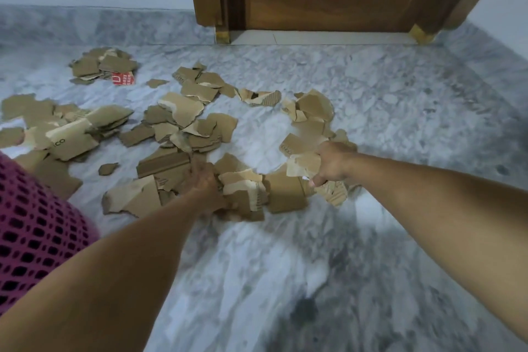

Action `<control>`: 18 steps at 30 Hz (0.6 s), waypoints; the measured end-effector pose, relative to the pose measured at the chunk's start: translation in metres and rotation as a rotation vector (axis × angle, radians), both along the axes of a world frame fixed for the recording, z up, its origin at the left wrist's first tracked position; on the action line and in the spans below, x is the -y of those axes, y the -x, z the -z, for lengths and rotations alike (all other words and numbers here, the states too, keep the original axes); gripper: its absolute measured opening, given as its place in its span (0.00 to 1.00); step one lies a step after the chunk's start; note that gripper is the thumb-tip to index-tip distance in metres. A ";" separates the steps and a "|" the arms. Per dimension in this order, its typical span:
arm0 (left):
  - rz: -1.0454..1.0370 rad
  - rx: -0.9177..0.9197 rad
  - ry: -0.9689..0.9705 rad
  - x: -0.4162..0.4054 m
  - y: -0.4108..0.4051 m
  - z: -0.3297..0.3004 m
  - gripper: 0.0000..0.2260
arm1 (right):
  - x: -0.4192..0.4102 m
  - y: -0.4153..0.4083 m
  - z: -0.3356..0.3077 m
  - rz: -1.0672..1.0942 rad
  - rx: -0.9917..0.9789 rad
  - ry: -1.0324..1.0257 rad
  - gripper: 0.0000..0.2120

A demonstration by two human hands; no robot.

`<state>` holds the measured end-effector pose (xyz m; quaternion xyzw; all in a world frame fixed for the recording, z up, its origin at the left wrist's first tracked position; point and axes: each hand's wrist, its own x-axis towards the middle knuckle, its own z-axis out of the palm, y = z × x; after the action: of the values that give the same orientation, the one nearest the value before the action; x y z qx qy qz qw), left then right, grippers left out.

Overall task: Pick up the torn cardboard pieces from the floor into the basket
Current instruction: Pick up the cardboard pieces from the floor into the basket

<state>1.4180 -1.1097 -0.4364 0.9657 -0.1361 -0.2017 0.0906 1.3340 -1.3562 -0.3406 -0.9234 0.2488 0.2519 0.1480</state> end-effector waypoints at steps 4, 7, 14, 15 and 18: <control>-0.202 -0.062 -0.007 0.003 -0.011 0.018 0.61 | 0.007 -0.017 0.043 0.027 0.071 -0.126 0.41; -0.377 0.174 0.091 0.006 -0.019 0.019 0.53 | 0.014 -0.023 0.071 0.120 0.281 -0.164 0.30; -0.958 0.000 0.055 -0.036 -0.053 0.012 0.55 | 0.063 -0.006 0.085 0.477 0.141 -0.044 0.57; -1.015 -0.067 0.056 -0.043 -0.053 0.012 0.56 | 0.065 -0.005 0.087 0.531 0.095 -0.079 0.60; -0.986 -0.198 0.024 -0.043 -0.045 0.009 0.56 | 0.053 -0.003 0.086 0.553 0.020 -0.139 0.61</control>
<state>1.4635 -1.0666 -0.4450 0.8902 0.3434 -0.2237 0.1988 1.3368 -1.4096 -0.4263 -0.8106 0.4718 0.2091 0.2767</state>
